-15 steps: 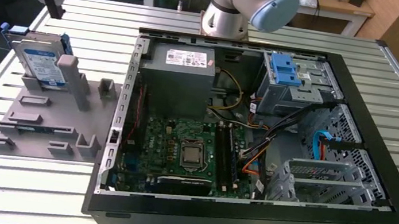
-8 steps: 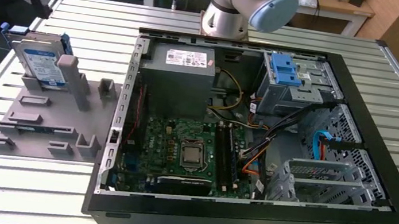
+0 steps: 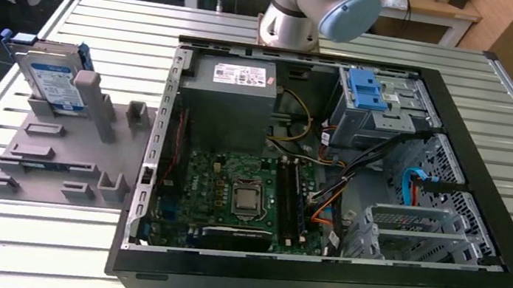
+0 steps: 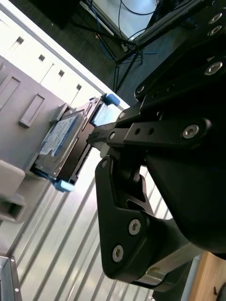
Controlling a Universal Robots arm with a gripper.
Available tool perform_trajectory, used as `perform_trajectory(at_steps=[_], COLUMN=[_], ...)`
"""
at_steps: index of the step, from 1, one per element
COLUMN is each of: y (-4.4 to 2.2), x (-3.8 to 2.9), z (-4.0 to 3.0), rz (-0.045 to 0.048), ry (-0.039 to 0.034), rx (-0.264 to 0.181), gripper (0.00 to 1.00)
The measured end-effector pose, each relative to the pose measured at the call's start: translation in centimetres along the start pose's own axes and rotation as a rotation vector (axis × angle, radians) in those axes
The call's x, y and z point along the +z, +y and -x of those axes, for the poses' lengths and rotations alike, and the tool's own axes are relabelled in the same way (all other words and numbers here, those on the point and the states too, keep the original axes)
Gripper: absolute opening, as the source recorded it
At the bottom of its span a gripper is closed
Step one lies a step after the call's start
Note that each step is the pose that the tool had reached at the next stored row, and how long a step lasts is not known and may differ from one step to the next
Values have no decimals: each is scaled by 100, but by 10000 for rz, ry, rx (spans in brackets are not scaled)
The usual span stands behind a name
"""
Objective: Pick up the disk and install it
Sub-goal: 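Reach for the disk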
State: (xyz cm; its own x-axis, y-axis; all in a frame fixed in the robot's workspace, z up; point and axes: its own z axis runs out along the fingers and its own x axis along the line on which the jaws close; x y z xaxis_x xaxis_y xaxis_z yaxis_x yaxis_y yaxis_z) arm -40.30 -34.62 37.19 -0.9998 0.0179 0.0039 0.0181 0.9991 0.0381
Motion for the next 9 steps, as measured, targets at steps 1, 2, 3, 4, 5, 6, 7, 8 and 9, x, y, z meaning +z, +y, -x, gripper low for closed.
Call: perform_trajectory(at_steps=[1,2,3,4,5,6,7,8,9], y=[1,4,8,13,17,20,20,19,20], x=[2,3,5,8,9,10,11,10,10], z=[-45,-90,-135,-184,-225,-251,-253,-253,-253], rz=[0,-1,0,0,0,-1,0,0,-1], ry=[1,2,1,0,1,2,0,1,2], rx=[0,1,2,1,1,1,1,0,0], gripper=[11,11,11,11,11,11,11,11,11])
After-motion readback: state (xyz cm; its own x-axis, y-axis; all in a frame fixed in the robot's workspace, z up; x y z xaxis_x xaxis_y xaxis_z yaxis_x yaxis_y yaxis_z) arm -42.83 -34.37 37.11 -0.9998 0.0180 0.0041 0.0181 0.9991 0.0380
